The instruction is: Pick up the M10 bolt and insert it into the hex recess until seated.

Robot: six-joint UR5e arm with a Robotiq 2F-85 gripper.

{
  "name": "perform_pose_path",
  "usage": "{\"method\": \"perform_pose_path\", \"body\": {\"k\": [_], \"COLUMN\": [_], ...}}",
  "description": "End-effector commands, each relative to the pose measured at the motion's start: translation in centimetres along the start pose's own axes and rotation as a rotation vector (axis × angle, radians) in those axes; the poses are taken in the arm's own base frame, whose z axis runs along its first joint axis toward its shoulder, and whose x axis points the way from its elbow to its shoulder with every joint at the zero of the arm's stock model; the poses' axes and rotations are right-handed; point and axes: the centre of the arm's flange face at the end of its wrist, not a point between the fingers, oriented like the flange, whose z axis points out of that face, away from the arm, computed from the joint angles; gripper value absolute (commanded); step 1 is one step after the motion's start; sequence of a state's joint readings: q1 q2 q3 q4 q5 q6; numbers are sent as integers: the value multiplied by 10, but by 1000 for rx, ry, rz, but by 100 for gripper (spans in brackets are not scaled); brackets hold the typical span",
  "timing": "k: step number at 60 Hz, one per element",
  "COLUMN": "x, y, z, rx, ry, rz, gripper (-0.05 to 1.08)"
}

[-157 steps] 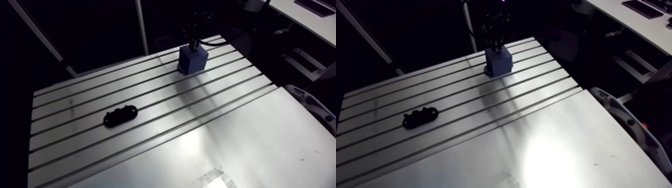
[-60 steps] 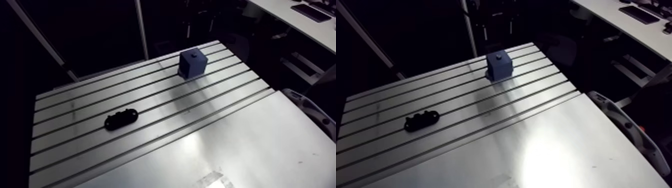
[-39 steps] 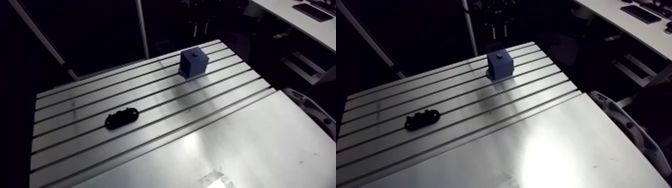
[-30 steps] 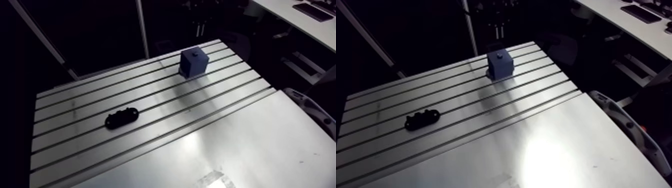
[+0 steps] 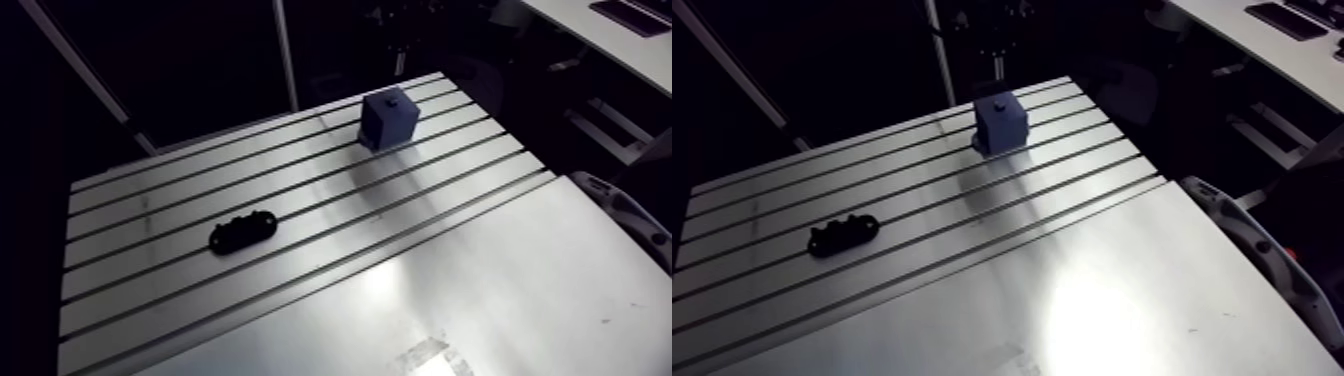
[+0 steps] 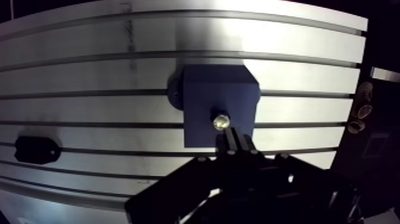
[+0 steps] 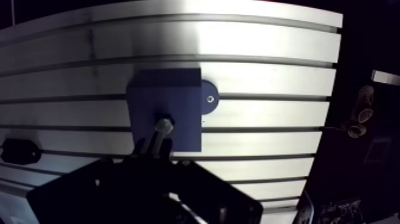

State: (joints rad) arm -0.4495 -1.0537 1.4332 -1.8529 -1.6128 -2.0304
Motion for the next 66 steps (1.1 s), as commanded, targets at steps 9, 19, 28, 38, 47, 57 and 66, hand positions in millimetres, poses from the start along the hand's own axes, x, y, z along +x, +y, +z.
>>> {"method": "perform_pose_path", "body": {"k": [9,19,28,38,47,57,66], "x": [2,0,-1,1,1,0,0], "y": [-1,-2,-3,-2,-1,-1,-1], "z": [17,24,28,27,30,31,31], "rx": [10,16,11,0,1,2,2], "ry": [-25,-36,-27,0,-1,-4,-4], "rz": [-7,-6,-9,-8,-6,-6,-6], "gripper": [106,106,106,106,107,107,107]}}
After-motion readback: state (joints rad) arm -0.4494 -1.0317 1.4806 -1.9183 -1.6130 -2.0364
